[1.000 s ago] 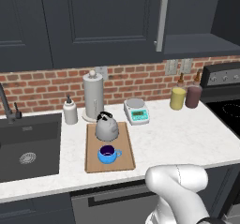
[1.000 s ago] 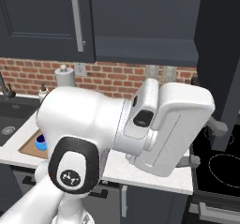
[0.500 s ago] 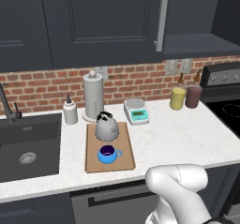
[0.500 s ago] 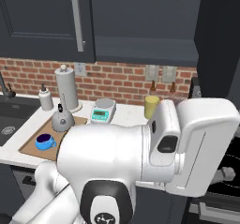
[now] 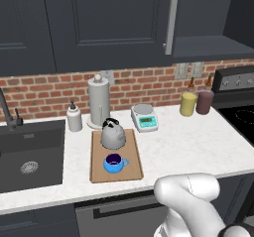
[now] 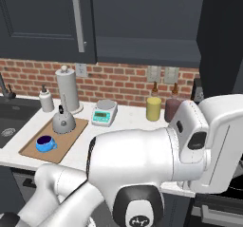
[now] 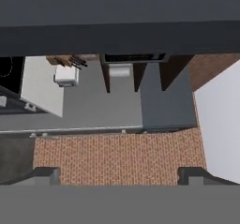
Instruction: Pick the kettle from the counter and place it on the tray. Then pick the mug from the cabinet and place it on the tray. Then close the cabinet doors.
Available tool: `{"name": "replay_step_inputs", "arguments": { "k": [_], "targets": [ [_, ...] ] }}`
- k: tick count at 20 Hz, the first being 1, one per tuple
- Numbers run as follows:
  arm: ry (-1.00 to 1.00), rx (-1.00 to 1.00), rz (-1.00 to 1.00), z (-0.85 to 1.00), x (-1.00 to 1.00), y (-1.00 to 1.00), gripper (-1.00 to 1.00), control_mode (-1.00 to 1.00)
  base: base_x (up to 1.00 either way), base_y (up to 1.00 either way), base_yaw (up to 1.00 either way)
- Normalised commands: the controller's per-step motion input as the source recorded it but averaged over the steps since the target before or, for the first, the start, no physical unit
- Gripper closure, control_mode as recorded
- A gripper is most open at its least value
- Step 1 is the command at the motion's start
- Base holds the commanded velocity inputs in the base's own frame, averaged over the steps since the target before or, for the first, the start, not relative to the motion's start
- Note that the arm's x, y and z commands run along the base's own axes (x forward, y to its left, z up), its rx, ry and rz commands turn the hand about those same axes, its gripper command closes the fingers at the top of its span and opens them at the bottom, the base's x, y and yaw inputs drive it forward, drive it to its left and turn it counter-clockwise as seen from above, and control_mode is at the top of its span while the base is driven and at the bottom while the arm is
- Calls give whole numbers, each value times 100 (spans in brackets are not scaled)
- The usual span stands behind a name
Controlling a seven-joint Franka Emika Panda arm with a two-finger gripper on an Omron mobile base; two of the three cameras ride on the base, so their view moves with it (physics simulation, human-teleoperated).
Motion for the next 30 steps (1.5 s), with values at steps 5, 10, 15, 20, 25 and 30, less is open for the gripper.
{"name": "replay_step_inputs", "arguments": {
  "k": [5,10,15,20,25,30],
  "targets": [
    [0,0,18,5,32,-33,-100,-100,0,0,0],
    [0,0,16,5,29,-32,-100,-100,0,0,0],
    [10,-1,14,1,39,-25,-100,-100,0,0,0],
    [15,-3,15,0,46,-4,-100,-100,0,0,0],
    [15,-5,15,0,44,0,-100,-100,0,0,0],
    [13,-6,15,0,41,7,-100,-100,0,0,0]
  ]
}}
